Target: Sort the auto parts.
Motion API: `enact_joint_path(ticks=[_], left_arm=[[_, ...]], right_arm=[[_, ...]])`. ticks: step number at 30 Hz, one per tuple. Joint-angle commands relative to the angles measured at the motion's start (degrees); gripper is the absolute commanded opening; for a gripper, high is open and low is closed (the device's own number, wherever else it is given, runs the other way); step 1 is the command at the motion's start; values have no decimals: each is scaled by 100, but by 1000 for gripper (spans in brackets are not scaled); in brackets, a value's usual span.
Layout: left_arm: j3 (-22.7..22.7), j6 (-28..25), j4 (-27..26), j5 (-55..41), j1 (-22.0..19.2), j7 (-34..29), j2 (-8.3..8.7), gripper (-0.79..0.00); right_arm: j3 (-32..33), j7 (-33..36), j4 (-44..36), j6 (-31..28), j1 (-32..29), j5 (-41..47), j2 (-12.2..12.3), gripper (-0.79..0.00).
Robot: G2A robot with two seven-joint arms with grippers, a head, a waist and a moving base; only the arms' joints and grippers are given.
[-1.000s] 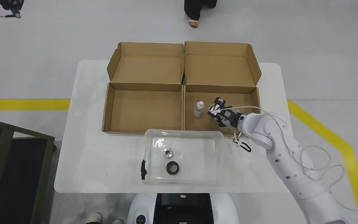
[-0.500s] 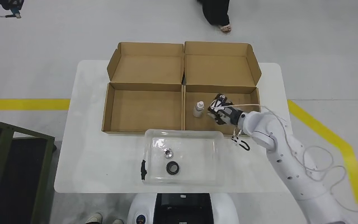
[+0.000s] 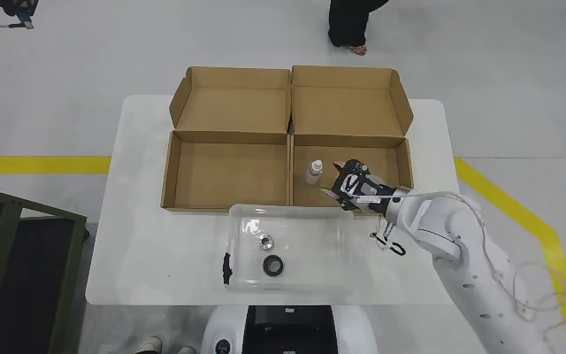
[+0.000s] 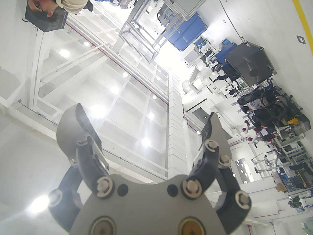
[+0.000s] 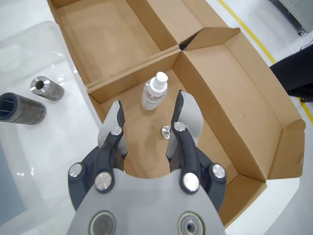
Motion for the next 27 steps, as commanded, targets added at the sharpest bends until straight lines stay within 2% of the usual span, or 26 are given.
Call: enact_joint_path(ticks=[1, 4, 10, 15, 21, 24, 27], left_arm=[[0, 0, 0, 0, 0, -1, 0, 0], [0, 0, 0, 0, 0, -1, 0, 0], [0, 0, 0, 0, 0, -1, 0, 0], [0, 0, 0, 0, 0, -1, 0, 0], [0, 0, 0, 0, 0, -1, 0, 0], [0, 0, 0, 0, 0, -1, 0, 0], [0, 0, 0, 0, 0, -1, 0, 0]], right_arm=[[10, 2, -259, -59, -134, 90, 13, -379], [17, -3, -619, -184, -319, 156, 35, -354], [-160, -11, -1023, -652, -646, 38, 78, -228], [-433, -37, -1129, -881, -865, -176, 95, -234], [-696, -161, -1021, -852, -1043, -391, 96, -252], [-841, -183, -873, -917, -1010, -576, 91, -243], [-982, -236, -712, -988, -912, -758, 81, -274]])
